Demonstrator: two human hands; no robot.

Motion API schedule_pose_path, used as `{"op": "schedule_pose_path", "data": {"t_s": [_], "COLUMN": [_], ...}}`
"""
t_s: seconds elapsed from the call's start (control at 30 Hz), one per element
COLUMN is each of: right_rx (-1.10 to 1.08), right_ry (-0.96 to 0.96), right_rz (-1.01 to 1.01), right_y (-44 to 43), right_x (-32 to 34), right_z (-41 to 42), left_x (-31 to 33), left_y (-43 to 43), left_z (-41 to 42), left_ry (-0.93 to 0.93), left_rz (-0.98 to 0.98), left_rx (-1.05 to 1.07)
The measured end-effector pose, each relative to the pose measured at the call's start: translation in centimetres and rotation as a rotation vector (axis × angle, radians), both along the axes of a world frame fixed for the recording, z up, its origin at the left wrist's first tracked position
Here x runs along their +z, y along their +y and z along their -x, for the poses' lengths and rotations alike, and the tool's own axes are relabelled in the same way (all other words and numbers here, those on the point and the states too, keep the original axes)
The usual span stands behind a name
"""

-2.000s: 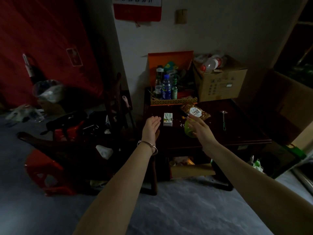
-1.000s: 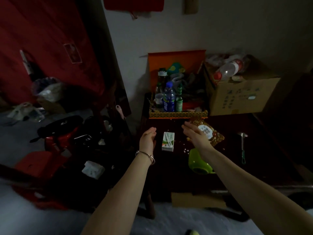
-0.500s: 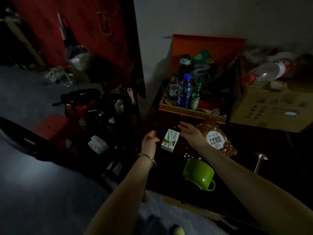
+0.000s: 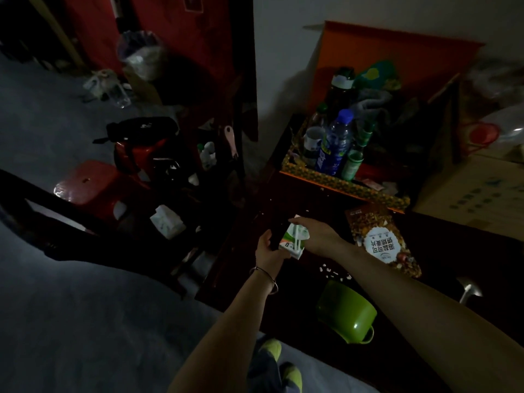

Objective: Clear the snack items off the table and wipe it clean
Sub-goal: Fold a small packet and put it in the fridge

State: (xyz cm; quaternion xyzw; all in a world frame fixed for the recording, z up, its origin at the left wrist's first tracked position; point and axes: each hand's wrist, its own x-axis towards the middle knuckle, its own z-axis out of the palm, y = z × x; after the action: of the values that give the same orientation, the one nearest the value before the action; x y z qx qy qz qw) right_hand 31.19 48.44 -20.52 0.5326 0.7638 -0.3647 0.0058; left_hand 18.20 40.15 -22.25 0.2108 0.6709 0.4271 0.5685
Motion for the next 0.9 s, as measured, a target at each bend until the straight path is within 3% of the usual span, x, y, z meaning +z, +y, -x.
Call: {"op": "schedule_pose_path", "data": {"t_s": [0.2,0.37,0.7,0.9], "right_rx": [0.300,0.521,0.598,0.425], "right_ry": [-0.234,-0.380,-0.404,-0.315], "right_rz": [-0.047,-0.198,-0.368,-0.304], "right_y": [1.7,2.4,3.4,3.9], "right_x": [-2.0,-4.0,-5.2,-4.1], "right_z": [0.5,0.8,1.1,0.5], "left_x": [-2.5,-4.4,-7.3,-5.3], "left_y": [1.7,2.6,4.1,5.0], "left_z": [-0.2,-0.7,-1.8,-0.6], "left_ry": [0.187,0.128,0.222,0.274], "left_rz": [0.007,-0.045,-0.067,-0.107], "left_rx": [0.021,-0.127,-0.134,-0.208]}}
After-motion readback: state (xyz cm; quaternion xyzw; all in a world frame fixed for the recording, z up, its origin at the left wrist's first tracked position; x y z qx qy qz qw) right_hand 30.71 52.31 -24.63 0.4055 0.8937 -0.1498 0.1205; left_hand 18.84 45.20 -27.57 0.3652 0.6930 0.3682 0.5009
